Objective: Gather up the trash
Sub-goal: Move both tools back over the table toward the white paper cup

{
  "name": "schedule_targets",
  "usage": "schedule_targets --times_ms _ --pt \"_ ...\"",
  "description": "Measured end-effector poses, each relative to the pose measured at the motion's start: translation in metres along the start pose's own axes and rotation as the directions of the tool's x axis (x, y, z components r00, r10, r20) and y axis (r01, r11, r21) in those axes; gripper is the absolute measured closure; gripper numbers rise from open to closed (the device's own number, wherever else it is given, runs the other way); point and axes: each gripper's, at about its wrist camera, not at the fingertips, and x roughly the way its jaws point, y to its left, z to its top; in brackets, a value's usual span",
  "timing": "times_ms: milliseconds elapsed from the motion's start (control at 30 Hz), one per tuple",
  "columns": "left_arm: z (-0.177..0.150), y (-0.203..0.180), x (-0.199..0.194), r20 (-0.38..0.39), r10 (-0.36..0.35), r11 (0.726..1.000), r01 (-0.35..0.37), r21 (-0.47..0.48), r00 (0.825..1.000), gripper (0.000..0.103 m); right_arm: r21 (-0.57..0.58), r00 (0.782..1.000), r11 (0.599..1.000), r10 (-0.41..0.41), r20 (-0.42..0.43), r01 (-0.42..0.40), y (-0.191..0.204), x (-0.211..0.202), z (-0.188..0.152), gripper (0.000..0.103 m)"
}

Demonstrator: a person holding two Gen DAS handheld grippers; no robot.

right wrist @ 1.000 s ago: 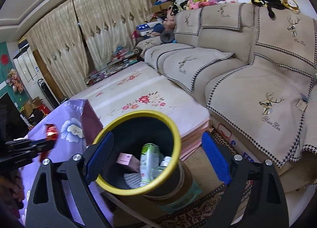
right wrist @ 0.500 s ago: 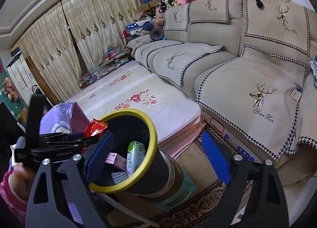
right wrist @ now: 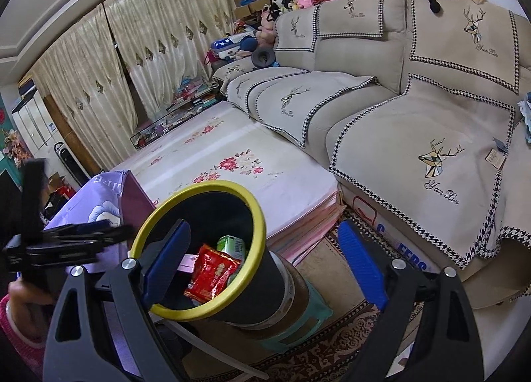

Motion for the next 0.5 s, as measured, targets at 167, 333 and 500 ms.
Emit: schedule_targets --times_ms 167,333,500 --pt "-0.04 0.047 -0.077 0.143 0.069 0.994 -0.056 -0.093 0.987 0.009 -0.039 0.999 0.999 0.036 -0.021 -0.037 0.027 0.002 -0.007 0.017" --pt "-0.099 0.116 -0.146 0.225 0.187 0.96 -0.129 -0.25 0.956 0.006 -0.122 0.993 0.987 0.098 -0.063 -0.105 0.076 0.009 -0.017 0.016" --pt "-0.167 0.196 -0.207 0.23 0.398 0.872 -0.288 -0.396 0.888 0.005 -0.203 0.983 0.964 0.157 -0.092 -0.173 0.135 0.009 -0.026 0.016"
